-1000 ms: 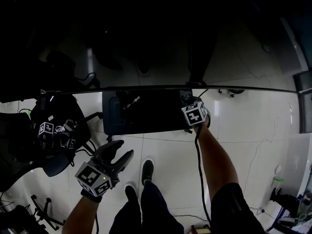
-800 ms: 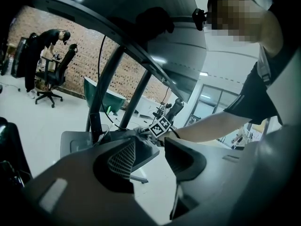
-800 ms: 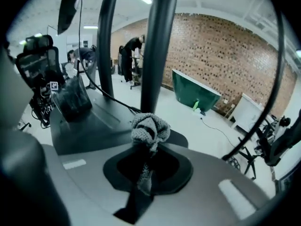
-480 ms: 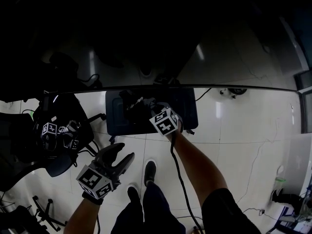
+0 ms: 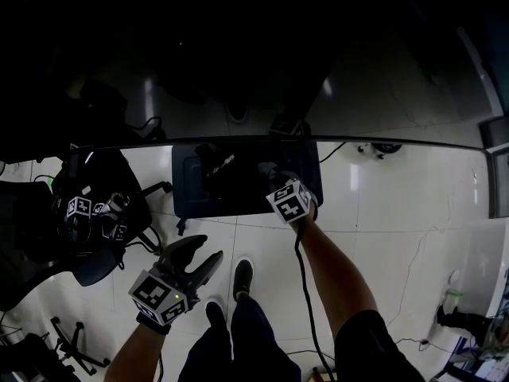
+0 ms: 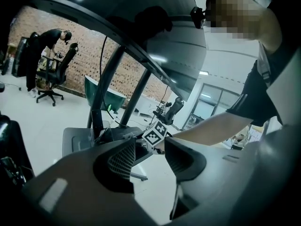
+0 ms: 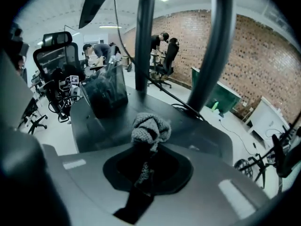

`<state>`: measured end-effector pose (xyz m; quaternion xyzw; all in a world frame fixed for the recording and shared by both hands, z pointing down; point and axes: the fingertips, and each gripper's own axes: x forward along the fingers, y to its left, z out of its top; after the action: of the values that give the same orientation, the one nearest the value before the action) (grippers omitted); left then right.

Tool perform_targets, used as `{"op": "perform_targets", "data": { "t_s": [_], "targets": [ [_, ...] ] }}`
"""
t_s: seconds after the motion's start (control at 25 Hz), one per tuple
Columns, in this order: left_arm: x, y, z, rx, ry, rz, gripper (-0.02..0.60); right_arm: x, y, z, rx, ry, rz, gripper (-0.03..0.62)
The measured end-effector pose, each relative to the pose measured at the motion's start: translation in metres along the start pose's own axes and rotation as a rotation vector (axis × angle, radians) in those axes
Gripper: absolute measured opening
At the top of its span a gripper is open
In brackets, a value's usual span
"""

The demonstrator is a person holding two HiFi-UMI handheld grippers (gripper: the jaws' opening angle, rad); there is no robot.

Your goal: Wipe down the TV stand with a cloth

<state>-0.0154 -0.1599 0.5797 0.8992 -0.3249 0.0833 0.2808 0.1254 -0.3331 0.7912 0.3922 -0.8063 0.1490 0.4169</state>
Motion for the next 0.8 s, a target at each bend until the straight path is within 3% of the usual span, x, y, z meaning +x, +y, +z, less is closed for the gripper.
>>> {"op": "perform_targets", "data": {
  "t_s": [0.2,0.32,0.4,0.6,0.8],
  "targets": [
    [0.003,-0.006,0.011,0.020,-0.015,-0.018,0.215,-0.034,-0.063,-0.043,0.108,0.048,-0.105,0.029],
    [-0.001,-0.008,0.013,0.016,-0.016,-0.017,0.213,-0.042,-0.079,-0.059,0.147,0.094,-0.146,0.029],
    [-0.005,-0.009,0.012,0.017,-0.016,-0.011,0.213,-0.045,-0.070,-0.046,0.144,0.057,-0.129,0.029],
    [-0.015,-0.005,0.004,0.016,-0.009,0.011,0.213,-0.039,0.000,0.004,0.101,-0.071,0.002,0.029],
    [-0.019,-0.003,0.002,0.014,-0.003,0.031,0.213,-0.035,0.019,-0.002,0.074,-0.062,0.030,0.029]
  ]
}}
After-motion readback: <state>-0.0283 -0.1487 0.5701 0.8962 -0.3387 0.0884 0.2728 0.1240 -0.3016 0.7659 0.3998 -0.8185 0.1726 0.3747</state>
